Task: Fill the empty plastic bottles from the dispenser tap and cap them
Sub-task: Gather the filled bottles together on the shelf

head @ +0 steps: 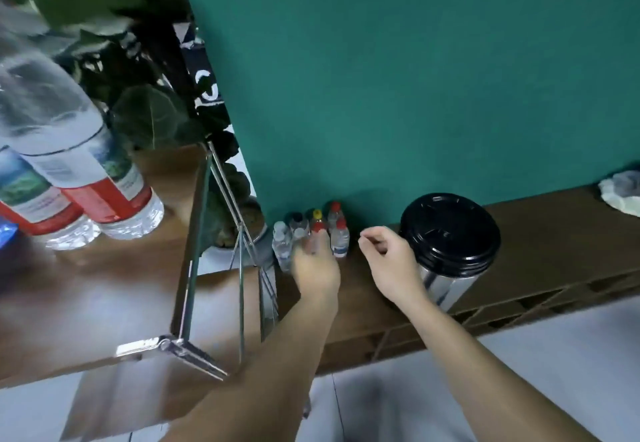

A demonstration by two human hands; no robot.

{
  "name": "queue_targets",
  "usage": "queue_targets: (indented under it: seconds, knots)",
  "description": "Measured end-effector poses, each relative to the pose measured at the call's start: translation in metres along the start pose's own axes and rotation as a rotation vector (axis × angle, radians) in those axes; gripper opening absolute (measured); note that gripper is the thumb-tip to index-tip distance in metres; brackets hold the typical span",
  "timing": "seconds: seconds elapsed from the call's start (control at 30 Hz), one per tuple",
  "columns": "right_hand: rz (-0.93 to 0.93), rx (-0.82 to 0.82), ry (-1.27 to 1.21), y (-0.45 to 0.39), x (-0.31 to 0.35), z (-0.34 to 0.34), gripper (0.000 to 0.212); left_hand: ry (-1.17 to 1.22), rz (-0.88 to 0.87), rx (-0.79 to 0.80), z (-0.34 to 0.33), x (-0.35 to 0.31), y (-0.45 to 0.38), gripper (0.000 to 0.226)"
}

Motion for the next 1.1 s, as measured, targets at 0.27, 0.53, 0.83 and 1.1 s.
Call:
queue_targets:
  seconds: [0.27,0.53,0.83,1.1]
  knots:
    - [-0.217,0.177,0.062,-0.077,-0.125,-0.046,0.025,-0.196,0.033,-0.162,-0.018,0.060,-0.098,0.031]
    - [-0.045,0.081,-0.047,-0.137,-0.137,-0.072,0.033,-0.382,0.087,-0.159,-0.022,0.106,-0.178,0.053]
    - [0.073,0.007,0.035,-0.203,-0.164,-0.111,0.017,-0.513,0.030,-0.169,-0.020,0.126,-0.191,0.022]
    - [0.113,0.040,0.155,-0.175,-0.157,-0.099,0.021,-0.468,-0.013,-0.145,-0.015,0.138,-0.190,0.009]
Point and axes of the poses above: each hand's wrist, its own y-axis away from the middle knuckle, its own z-axis out of the back of the hand, x = y × z, the point moved 1 cm from there along -y, towards the middle knuckle, and after that the axes turned 8 degrees about x, right-handed, at the moved point
